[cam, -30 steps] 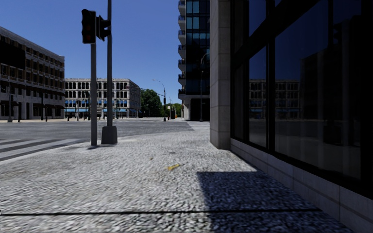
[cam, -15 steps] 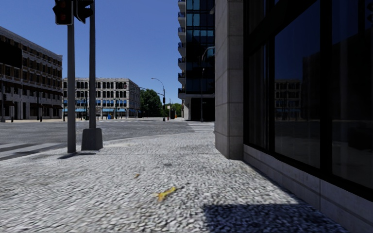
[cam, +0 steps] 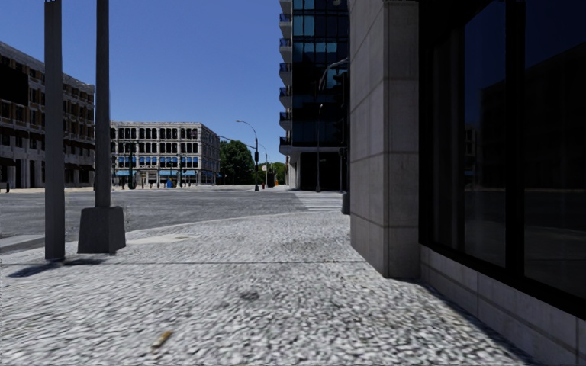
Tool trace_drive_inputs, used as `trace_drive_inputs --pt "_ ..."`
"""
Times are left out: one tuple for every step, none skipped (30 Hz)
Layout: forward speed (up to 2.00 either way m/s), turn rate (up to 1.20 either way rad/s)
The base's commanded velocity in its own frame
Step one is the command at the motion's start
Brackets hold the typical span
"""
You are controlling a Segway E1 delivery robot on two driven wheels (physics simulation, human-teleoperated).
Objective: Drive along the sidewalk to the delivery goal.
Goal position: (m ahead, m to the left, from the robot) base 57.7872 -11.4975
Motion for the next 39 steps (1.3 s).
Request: trace_drive_inputs --pt "2.00 0.00" --pt "2.00 0.00" --pt "2.00 0.00" --pt "2.00 0.00" --pt "2.00 0.00" --pt "2.00 0.00" --pt "2.00 0.00" --pt "2.00 0.00" --pt "2.00 0.00" --pt "2.00 0.00" --pt "2.00 0.00" --pt "2.00 0.00" --pt "2.00 0.00" --pt "2.00 0.00" --pt "2.00 0.00" --pt "2.00 0.00" --pt "2.00 0.00" --pt "2.00 0.00" --pt "2.00 0.00" --pt "2.00 0.00" --pt "2.00 0.00" --pt "2.00 0.00" --pt "2.00 0.00" --pt "2.00 0.00" --pt "2.00 0.00" --pt "2.00 0.00" --pt "2.00 0.00" --pt "2.00 0.00" --pt "2.00 0.00" --pt "2.00 0.00" --pt "2.00 0.00" --pt "2.00 0.00" --pt "2.00 0.00" --pt "2.00 0.00" --pt "2.00 0.00" --pt "2.00 0.00" --pt "2.00 0.00" --pt "2.00 0.00" --pt "2.00 0.00"
